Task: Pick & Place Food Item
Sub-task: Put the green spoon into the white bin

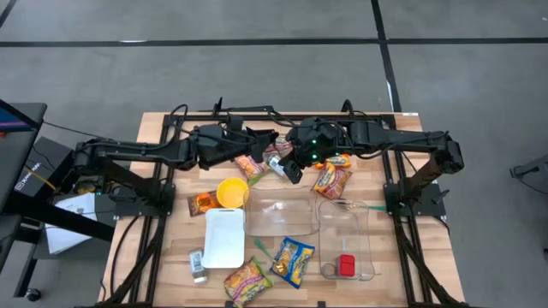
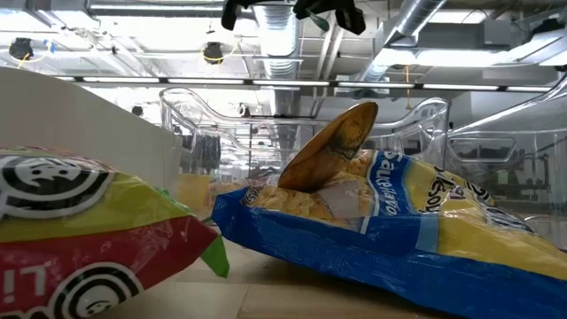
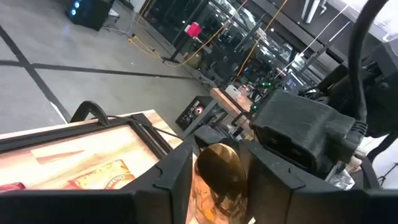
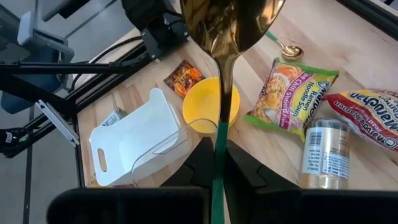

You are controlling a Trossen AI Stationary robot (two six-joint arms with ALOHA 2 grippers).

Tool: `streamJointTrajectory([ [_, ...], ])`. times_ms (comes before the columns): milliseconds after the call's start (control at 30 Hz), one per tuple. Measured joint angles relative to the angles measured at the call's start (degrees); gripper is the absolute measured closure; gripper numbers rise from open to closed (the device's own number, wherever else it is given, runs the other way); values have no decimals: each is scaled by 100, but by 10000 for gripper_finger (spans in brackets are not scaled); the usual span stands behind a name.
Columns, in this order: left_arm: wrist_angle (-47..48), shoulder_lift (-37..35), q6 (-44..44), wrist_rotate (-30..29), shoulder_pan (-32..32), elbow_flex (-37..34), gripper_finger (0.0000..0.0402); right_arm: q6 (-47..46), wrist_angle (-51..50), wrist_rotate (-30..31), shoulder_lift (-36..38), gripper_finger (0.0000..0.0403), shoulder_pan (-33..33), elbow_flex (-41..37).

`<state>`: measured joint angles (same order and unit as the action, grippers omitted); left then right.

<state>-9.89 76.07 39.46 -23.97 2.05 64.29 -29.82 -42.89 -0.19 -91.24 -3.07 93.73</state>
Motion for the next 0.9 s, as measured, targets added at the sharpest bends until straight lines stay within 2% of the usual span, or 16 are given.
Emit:
streamJointTrajectory([
  [133, 29, 24, 61, 86, -93, 0, 278, -1, -13, 0, 0, 393, 0, 0],
  [500, 112, 48, 157, 25, -61, 0, 238, 21, 13, 26, 0, 393, -7, 2],
  [900, 131, 70, 272, 81, -53, 0, 314, 5, -18, 42, 0, 393, -9, 2],
])
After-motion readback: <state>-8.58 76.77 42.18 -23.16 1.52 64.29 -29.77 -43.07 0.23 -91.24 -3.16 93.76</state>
